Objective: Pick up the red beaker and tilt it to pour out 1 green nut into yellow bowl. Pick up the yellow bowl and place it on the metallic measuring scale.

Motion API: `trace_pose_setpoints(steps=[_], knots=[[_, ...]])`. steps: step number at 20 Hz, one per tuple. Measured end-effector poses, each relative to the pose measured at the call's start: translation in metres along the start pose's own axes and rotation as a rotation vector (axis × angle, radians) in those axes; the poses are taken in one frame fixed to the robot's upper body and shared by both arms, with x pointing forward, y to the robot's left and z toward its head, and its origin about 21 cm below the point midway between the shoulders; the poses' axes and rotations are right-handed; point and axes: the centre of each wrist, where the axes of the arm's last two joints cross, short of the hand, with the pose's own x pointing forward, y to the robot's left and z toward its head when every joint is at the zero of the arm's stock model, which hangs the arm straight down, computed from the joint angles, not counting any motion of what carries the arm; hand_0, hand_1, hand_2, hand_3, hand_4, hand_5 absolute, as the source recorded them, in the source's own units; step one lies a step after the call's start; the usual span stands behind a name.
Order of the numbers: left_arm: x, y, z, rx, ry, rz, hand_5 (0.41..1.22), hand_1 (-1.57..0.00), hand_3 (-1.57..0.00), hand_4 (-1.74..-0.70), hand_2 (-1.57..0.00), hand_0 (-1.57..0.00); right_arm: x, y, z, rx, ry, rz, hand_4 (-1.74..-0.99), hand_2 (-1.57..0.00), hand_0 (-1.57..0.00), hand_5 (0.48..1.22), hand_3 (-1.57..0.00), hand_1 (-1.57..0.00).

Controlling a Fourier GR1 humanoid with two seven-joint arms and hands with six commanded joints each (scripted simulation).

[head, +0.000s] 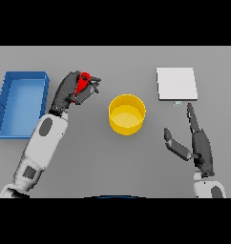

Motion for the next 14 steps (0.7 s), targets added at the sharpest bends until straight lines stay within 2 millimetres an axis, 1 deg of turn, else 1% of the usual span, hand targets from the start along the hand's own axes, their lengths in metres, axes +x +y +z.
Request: trace_pose_setpoints(steps=[5,6,7,8,9,10,11,12,13,14], knots=[[0.017,-0.009,0.001,-0.050,0.015,-0.134,1.117,-1.57,-1.57,-1.74,-1.57,-1.57,0.003,0.002,-0.002,0.012,0.012,-0.014,-1.255,0.00,0.00,0.681,0.00,0.00],[0.024,-0.004,-0.003,-0.048,0.026,-0.206,1.128,-1.57,-1.57,-1.74,-1.57,-1.57,0.004,0.005,-0.002,0.022,0.004,-0.015,-1.254,0.00,0.00,0.683,0.00,0.00],[0.027,-0.008,-0.004,-0.063,0.032,-0.273,1.131,-1.57,-1.57,-1.74,-1.57,-1.57,0.006,0.003,-0.003,0.018,0.005,-0.019,-1.252,0.00,0.00,0.685,0.00,0.00],[0.033,-0.008,-0.005,-0.073,0.028,-0.357,1.133,-1.57,-1.57,-1.74,-1.57,-1.57,0.007,0.002,-0.004,0.014,0.010,-0.021,-1.254,0.00,0.00,0.687,0.00,0.00],[0.036,-0.014,-0.007,-0.090,0.041,-0.437,1.132,-1.57,-1.57,-1.74,-1.57,-1.57,0.007,0.006,-0.003,0.022,0.003,-0.023,-1.255,0.00,0.00,0.689,0.00,0.00],[0.043,-0.014,-0.010,-0.103,0.023,-0.522,1.127,-1.57,-1.57,-1.74,-1.57,-1.57,0.007,0.005,-0.001,0.021,0.007,-0.031,-1.256,0.00,0.00,0.690,0.00,0.00],[0.045,-0.019,-0.012,-0.113,0.019,-0.603,1.145,-1.57,-1.57,-1.74,-1.57,-1.57,0.007,0.003,-0.002,0.015,0.011,-0.025,-1.262,0.00,0.00,0.694,0.00,0.00],[0.044,-0.022,-0.013,-0.138,0.005,-0.680,1.161,-1.57,-1.57,-1.74,-1.57,-1.57,0.004,0.002,-0.001,0.014,0.022,-0.025,-1.267,0.00,0.00,0.698,0.00,0.00],[0.047,-0.019,-0.016,-0.152,-0.014,-0.743,1.173,-1.57,-1.57,-1.74,-1.57,-1.57,0.005,0.003,-0.002,0.017,0.016,-0.022,-1.270,0.00,0.00,0.700,0.00,0.00],[0.052,-0.022,-0.018,-0.170,-0.024,-0.795,1.182,-1.57,-1.57,-1.74,-1.57,-1.57,0.005,0.003,0.000,0.023,0.011,-0.024,-1.274,0.00,0.00,0.702,0.00,0.00]])
